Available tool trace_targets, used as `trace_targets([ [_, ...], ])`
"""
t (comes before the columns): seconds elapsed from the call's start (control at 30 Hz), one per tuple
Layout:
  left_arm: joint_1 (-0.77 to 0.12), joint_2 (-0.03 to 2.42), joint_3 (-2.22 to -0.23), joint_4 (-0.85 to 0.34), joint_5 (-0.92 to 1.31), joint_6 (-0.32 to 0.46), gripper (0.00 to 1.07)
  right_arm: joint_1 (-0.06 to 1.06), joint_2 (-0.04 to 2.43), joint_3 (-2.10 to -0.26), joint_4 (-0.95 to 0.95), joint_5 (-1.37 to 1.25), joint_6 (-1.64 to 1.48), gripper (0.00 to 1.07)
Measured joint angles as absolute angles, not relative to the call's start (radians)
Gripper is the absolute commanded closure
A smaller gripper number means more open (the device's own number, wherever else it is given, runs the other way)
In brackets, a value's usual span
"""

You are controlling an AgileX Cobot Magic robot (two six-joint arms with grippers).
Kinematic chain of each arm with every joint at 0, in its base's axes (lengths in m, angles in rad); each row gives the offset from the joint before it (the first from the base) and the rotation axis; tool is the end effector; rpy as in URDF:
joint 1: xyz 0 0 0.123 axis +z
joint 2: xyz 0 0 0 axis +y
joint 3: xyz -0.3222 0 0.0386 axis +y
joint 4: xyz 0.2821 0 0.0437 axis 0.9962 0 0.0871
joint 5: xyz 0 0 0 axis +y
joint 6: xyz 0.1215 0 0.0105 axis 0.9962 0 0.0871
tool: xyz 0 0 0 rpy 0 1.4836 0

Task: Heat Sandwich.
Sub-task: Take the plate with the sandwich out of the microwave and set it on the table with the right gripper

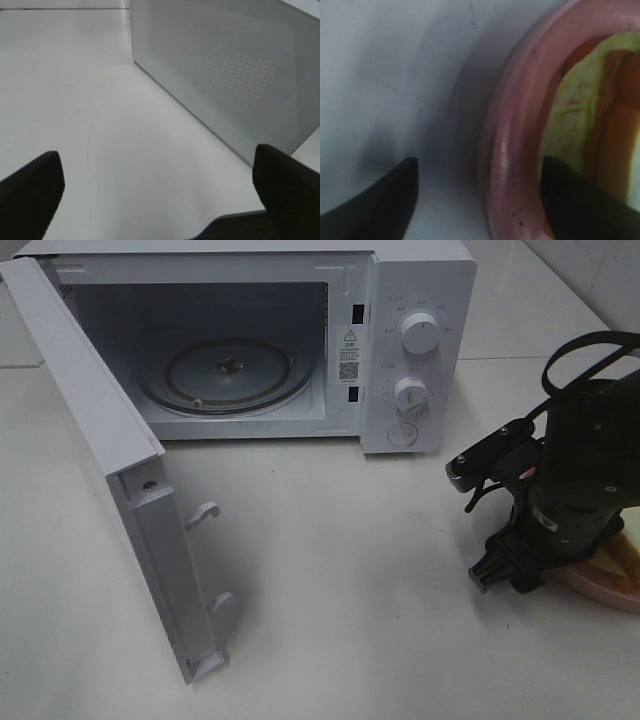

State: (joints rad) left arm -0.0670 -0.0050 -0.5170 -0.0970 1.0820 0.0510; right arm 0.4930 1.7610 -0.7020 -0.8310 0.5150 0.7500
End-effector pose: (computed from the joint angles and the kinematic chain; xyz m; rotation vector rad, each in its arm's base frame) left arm 0.0079 -0.0110 0.2833 0.1274 2.0381 -0.1260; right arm 0.2865 0.1035 0.0971 -0.6378 2.7224 -0.4328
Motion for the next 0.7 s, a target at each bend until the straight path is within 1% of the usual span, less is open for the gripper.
trace_targets([
  [0.03,-0.067,-0.005,-0.517,-0.097,1.082,0.051,0.1,0.493,1.748,-0.702,-0.804,0.515,0.716,0.26],
  [0.07,-0.067,-0.005,-0.517,-0.097,1.082,0.051,0.1,0.493,1.742,-0.702,-0.794,0.515,0.702,0.24],
  [0.17,-0.067,-0.005,-0.517,-0.097,1.082,0.051,0.1,0.493,1.715,-0.702,-0.764,0.516,0.668,0.23],
  [0.4,-0.067,-0.005,-0.517,-0.097,1.082,0.051,0.1,0.493,1.637,-0.7,-0.679,0.54,0.58,0.24],
  [0.47,-0.067,-0.005,-0.517,-0.097,1.082,0.051,0.1,0.493,1.588,-0.7,-0.612,0.572,0.502,0.24],
  [0.7,-0.067,-0.005,-0.517,-0.097,1.082,0.051,0.1,0.493,1.456,-0.7,-0.487,0.63,0.391,0.26],
])
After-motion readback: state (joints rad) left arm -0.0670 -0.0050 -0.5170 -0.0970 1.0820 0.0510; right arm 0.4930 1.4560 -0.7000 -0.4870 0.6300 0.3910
